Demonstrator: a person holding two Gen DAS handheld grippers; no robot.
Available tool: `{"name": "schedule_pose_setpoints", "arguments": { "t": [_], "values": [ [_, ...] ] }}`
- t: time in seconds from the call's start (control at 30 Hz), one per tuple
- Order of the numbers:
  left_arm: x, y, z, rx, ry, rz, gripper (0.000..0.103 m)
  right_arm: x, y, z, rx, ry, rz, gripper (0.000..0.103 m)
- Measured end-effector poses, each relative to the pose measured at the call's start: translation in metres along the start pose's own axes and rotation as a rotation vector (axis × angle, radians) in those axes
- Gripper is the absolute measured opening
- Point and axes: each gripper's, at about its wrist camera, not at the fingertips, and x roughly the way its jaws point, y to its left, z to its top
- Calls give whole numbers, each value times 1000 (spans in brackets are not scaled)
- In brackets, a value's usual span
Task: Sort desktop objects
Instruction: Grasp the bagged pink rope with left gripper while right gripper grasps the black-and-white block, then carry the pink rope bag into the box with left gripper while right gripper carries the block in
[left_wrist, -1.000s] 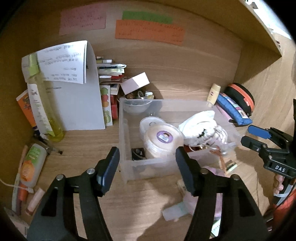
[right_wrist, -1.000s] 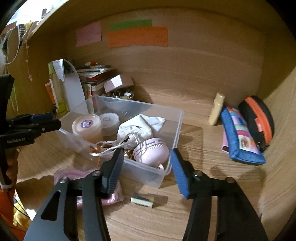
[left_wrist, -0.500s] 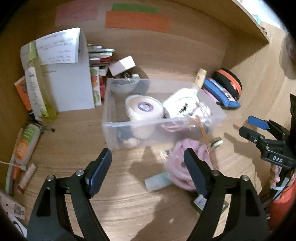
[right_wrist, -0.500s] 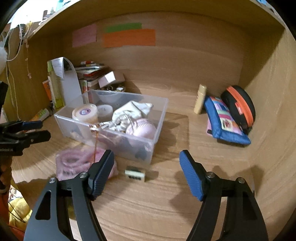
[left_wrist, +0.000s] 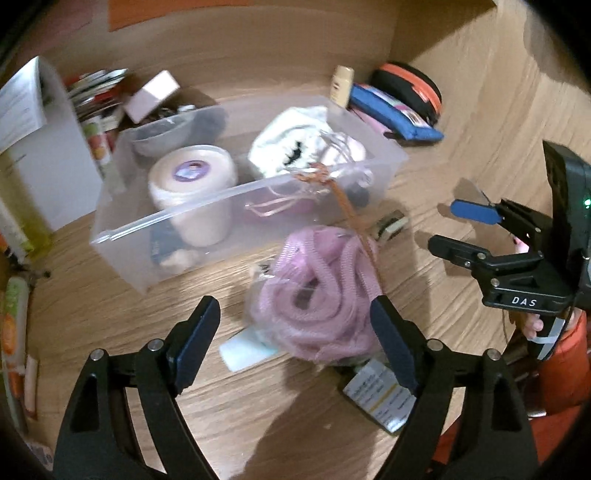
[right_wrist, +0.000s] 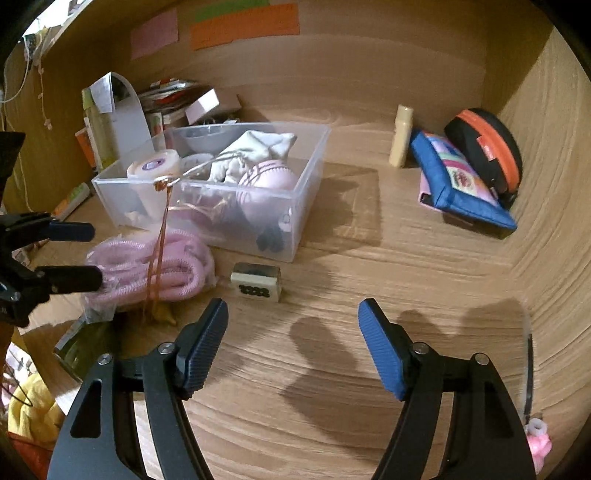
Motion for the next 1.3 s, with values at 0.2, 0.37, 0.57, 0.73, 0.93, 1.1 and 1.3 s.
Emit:
{"name": "schedule_pose_setpoints", "arguments": {
  "t": [0.2,0.37,0.57,0.73,0.93,1.1,1.3],
  "values": [
    [13,-4,9,17,28,-40,90,8,6,1,-22,16,24,70],
    [32,-9,5,48,103,-70,90,23,11,6,-44,43,35,70],
    [38,0,-1,37,136,-60,90,37,9,13,-20,70,74,70],
    [42,4,5,22,137,-84,90,47,12,17,-11,87,103,67],
    [50,-3,18,48,126,-119,90,54,13,18,-8,109,120,47],
    [56,-8,26,58,102,-128,90,56,14,19,-16,109,104,34],
    [55,-9,27,48,81,-134,83,56,14,19,-20,108,102,34]
  ]
}}
